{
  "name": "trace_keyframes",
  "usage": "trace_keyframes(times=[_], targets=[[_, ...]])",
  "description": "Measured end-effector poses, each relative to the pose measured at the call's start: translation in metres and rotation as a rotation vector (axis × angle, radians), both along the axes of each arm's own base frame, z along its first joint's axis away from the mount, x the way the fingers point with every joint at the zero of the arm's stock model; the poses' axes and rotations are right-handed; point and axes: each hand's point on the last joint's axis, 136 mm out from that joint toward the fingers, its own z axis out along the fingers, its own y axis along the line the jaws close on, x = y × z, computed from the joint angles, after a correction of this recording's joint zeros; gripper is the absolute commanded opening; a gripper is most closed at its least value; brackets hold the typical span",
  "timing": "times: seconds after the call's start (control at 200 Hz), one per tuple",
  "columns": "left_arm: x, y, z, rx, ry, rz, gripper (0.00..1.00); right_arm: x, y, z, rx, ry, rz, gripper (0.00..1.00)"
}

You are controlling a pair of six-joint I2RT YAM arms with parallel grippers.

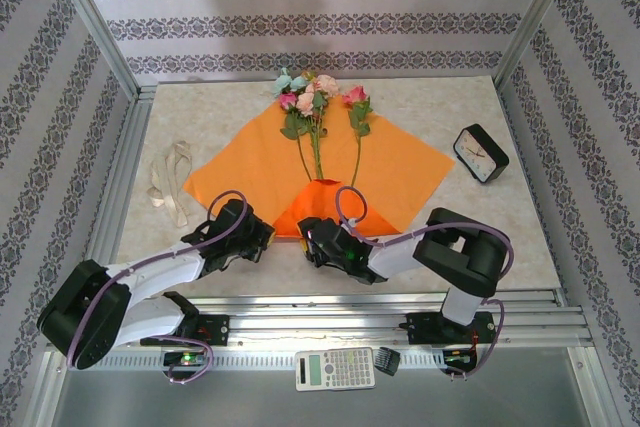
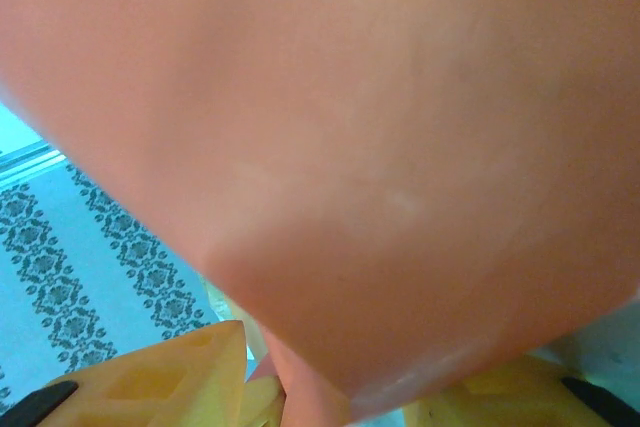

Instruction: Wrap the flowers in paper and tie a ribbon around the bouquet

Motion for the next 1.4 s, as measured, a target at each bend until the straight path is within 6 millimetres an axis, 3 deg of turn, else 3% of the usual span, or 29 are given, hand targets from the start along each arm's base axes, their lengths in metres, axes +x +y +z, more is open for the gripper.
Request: trace_keyframes(times=[0.115,0.145,0.25,0.345,0.43,0.754,0.804,0.879,0.929,1.079,1.174,1.219,1.324,1.399], targets=[[-0.001,0.0,0.0,0.001,0.002,0.0,0.0,-0.002,-0.013,-0.008,-0.039,0.005,-0.005,0.05],[-0.001,0.0,0.0,-0.001,0.003,-0.002,0.0,-0.003,-0.017,-0.012,-0.051,0.01,-0.007,0.0],[-0.002,-0.002,0.001,-0.008,0.006,-0.01,0.0,-0.003,-0.019,-0.011,-0.056,-0.003,0.004,0.01],[-0.002,-0.002,0.0,-0.009,0.008,-0.012,0.0,0.0,-0.022,-0.005,-0.055,-0.016,0.002,0.34],[-0.002,0.001,-0.001,0.0,0.011,-0.003,0.0,0.002,-0.035,-0.005,-0.087,-0.015,-0.01,0.44],[-0.006,0.004,-0.006,0.011,0.022,0.0,0.0,0.003,-0.083,-0.007,-0.181,-0.02,-0.02,0.39],[-0.006,0.004,-0.006,0.012,0.023,0.0,0.0,0.003,-0.094,-0.009,-0.209,-0.017,-0.028,0.31],[-0.006,0.004,-0.006,0.013,0.025,0.0,0.0,0.003,-0.111,-0.015,-0.259,-0.009,-0.04,0.09],[-0.006,0.004,-0.007,0.014,0.027,0.0,0.0,0.001,-0.123,-0.022,-0.298,0.001,-0.044,0.05],[-0.007,0.003,-0.006,0.008,0.026,-0.004,0.0,-0.001,-0.128,-0.021,-0.315,-0.012,-0.029,0.08],[-0.007,0.004,-0.006,0.009,0.026,-0.004,0.0,0.001,-0.136,-0.018,-0.334,-0.023,-0.031,0.34],[-0.008,0.005,-0.007,0.013,0.027,0.0,0.0,0.004,-0.143,-0.016,-0.34,-0.028,-0.045,0.39],[-0.009,0.006,-0.008,0.019,0.031,0.002,0.0,0.008,-0.157,-0.011,-0.366,-0.04,-0.069,0.39],[-0.009,0.006,-0.008,0.02,0.032,0.003,0.0,0.01,-0.171,-0.012,-0.392,-0.036,-0.089,0.3]])
